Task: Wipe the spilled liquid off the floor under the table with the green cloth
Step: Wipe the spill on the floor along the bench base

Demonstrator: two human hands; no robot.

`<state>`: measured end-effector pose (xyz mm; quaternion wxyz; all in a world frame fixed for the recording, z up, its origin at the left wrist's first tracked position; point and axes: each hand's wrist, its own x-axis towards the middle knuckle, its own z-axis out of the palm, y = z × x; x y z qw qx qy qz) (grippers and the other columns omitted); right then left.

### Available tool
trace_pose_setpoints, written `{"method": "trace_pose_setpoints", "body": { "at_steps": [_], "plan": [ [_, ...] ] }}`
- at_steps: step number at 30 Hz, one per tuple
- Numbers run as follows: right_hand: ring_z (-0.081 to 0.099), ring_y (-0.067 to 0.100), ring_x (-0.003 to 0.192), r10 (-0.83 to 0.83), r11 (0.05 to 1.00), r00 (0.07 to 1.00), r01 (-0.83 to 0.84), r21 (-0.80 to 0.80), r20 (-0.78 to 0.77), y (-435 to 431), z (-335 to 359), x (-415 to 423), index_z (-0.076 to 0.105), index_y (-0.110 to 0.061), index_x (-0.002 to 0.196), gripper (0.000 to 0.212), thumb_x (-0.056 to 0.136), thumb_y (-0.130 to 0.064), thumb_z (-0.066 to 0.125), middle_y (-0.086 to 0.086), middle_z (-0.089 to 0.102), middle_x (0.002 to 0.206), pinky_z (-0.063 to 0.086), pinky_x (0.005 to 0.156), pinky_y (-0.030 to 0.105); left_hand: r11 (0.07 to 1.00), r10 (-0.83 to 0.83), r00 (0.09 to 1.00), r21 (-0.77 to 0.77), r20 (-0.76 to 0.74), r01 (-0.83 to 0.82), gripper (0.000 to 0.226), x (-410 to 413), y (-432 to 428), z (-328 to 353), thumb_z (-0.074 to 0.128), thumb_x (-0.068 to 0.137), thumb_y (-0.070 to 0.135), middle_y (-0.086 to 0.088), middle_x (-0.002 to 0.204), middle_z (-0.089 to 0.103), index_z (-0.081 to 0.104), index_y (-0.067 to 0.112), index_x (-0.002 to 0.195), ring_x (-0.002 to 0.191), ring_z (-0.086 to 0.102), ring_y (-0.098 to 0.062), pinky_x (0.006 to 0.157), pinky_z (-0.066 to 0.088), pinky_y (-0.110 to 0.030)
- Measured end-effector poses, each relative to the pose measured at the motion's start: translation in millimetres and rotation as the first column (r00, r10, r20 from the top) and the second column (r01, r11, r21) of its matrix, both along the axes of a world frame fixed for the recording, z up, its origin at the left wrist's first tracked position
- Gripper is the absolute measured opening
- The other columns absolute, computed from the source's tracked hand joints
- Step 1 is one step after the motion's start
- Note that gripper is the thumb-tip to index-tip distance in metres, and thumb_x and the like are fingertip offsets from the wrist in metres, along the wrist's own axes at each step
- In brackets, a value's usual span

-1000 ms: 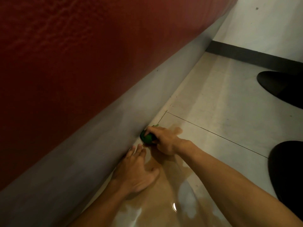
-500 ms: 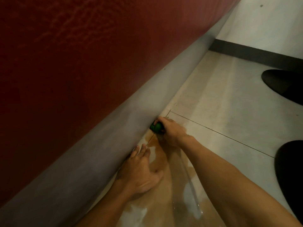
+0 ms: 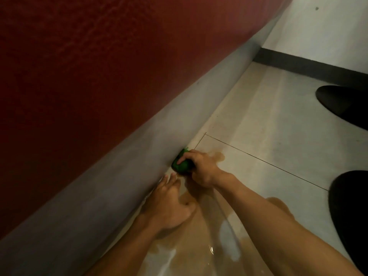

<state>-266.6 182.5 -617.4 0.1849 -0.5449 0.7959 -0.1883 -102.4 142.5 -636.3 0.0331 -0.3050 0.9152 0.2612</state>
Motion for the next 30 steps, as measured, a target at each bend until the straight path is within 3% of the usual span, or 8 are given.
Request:
{"method": "trace_pose_setpoints", "body": {
  "at_steps": [4, 9, 12, 16, 20, 24, 27, 30],
  "plan": [
    [0.050, 0.023, 0.112, 0.099, 0.993, 0.995, -0.101, 0.058, 0.028, 8, 6, 8, 0.063, -0.021, 0.113, 0.045, 0.075, 0.004, 0.060, 0.004, 0.055, 0.123, 0.044, 0.098, 0.033, 0.991, 0.096, 0.992, 0.098, -0.087, -0.087, 0.067, 7, 7, 2, 0.051, 0.078, 0.049, -0.002, 0.149, 0.036, 0.042, 0.022, 0.139, 0.139, 0.028, -0.020, 0.109, 0.035, -0.038],
    [0.051, 0.020, 0.116, 0.116, 0.989, 0.983, -0.127, 0.076, 0.141, 18, 11, 6, 0.061, -0.025, 0.118, 0.045, 0.084, 0.003, 0.058, 0.001, 0.057, 0.126, 0.044, 0.102, 0.032, 0.939, 0.310, 0.939, 0.201, -0.151, -0.278, 0.060, 21, 14, 4, 0.051, 0.077, 0.041, 0.002, 0.138, 0.051, 0.050, 0.030, 0.135, 0.125, 0.048, -0.018, 0.101, 0.044, -0.033],
    [0.052, 0.013, 0.113, 0.038, 0.999, 0.963, -0.038, -0.004, 0.268, 30, 9, 5, 0.060, -0.032, 0.117, 0.040, 0.089, -0.003, 0.058, -0.007, 0.058, 0.122, 0.047, 0.100, 0.032, 0.896, 0.409, 0.895, 0.268, -0.181, -0.355, 0.059, 25, 15, 6, 0.053, 0.074, 0.041, 0.000, 0.131, 0.059, 0.055, 0.026, 0.132, 0.119, 0.056, -0.017, 0.097, 0.048, -0.033],
    [0.054, 0.007, 0.111, -0.106, 0.974, 0.913, 0.175, -0.144, 0.394, 56, 10, 13, 0.058, -0.035, 0.119, 0.036, 0.092, -0.011, 0.059, -0.012, 0.059, 0.118, 0.047, 0.094, 0.021, 0.840, 0.501, 0.829, 0.371, -0.248, -0.397, 0.052, 24, 21, 12, 0.059, 0.081, 0.034, 0.001, 0.134, 0.057, 0.054, 0.026, 0.133, 0.121, 0.053, -0.015, 0.101, 0.045, -0.031],
    [0.061, -0.001, 0.099, -0.187, 0.883, 0.762, 0.406, -0.233, 0.620, 80, 22, 37, 0.060, -0.027, 0.117, 0.029, 0.091, -0.013, 0.061, -0.006, 0.063, 0.110, 0.052, 0.075, 0.014, 0.811, 0.505, 0.774, 0.518, -0.382, -0.274, 0.063, 16, 33, 23, 0.071, 0.081, 0.025, 0.013, 0.136, 0.050, 0.044, 0.029, 0.138, 0.122, 0.050, -0.009, 0.100, 0.045, -0.030],
    [0.064, -0.001, 0.097, -0.143, 0.858, 0.687, 0.444, -0.256, 0.712, 97, 40, 57, 0.062, -0.014, 0.117, 0.033, 0.085, -0.018, 0.066, 0.001, 0.067, 0.108, 0.055, 0.076, 0.019, 0.800, 0.388, 0.811, 0.597, -0.439, -0.060, 0.076, 12, 43, 31, 0.077, 0.075, 0.033, 0.018, 0.136, 0.048, 0.038, 0.041, 0.140, 0.125, 0.047, -0.003, 0.099, 0.049, -0.030],
    [0.064, 0.005, 0.103, -0.159, 0.877, 0.696, 0.426, -0.224, 0.700, 111, 48, 57, 0.064, -0.020, 0.115, 0.039, 0.078, -0.031, 0.070, -0.003, 0.069, 0.107, 0.057, 0.082, 0.027, 0.815, 0.351, 0.799, 0.580, -0.488, -0.004, 0.065, 11, 46, 38, 0.074, 0.078, 0.027, 0.013, 0.126, 0.056, 0.047, 0.035, 0.137, 0.115, 0.055, -0.006, 0.091, 0.054, -0.028],
    [0.066, 0.014, 0.102, -0.187, 0.888, 0.702, 0.420, -0.187, 0.687, 124, 58, 54, 0.066, -0.022, 0.112, 0.041, 0.075, -0.040, 0.073, 0.001, 0.070, 0.106, 0.057, 0.085, 0.037, 0.800, 0.351, 0.777, 0.598, -0.522, 0.040, 0.040, 10, 47, 45, 0.066, 0.085, 0.020, 0.014, 0.109, 0.068, 0.062, 0.040, 0.120, 0.099, 0.064, -0.005, 0.079, 0.056, -0.023]
  ]
}}
